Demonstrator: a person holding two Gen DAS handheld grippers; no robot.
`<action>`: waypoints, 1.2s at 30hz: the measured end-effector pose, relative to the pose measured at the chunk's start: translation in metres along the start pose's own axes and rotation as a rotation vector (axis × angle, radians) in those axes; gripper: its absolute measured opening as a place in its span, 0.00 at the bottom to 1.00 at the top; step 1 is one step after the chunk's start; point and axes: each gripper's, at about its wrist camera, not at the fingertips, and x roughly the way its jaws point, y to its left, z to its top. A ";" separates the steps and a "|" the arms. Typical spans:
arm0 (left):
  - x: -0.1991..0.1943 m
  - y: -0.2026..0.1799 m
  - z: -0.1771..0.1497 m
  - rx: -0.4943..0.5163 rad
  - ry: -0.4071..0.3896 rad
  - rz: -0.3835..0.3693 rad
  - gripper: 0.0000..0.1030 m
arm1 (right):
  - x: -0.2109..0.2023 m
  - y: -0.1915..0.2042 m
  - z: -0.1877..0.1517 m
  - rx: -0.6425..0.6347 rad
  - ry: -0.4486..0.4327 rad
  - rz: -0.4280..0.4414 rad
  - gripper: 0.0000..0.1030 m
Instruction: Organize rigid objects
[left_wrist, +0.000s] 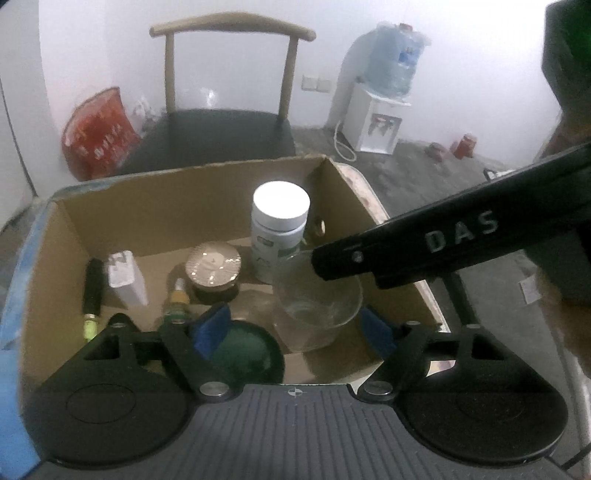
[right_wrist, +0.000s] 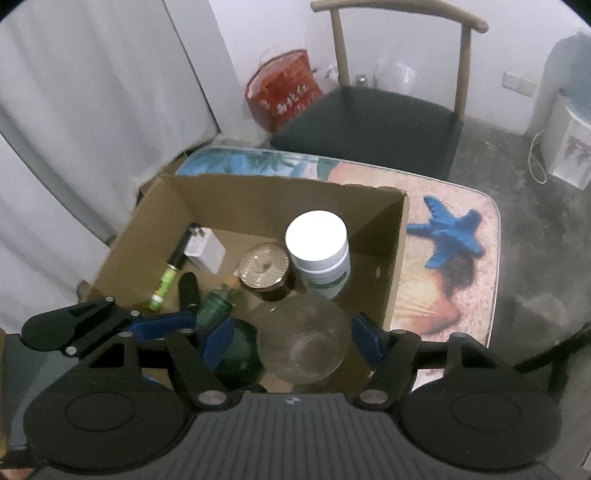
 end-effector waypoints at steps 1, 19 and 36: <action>-0.004 -0.001 -0.001 0.002 -0.005 0.008 0.78 | -0.004 0.001 -0.003 0.009 -0.010 0.005 0.71; -0.059 -0.007 -0.026 0.056 -0.107 0.088 0.86 | -0.049 0.014 -0.048 0.083 -0.110 0.060 0.71; -0.090 0.028 -0.071 -0.038 -0.144 0.225 1.00 | -0.090 0.040 -0.132 0.240 -0.379 -0.030 0.94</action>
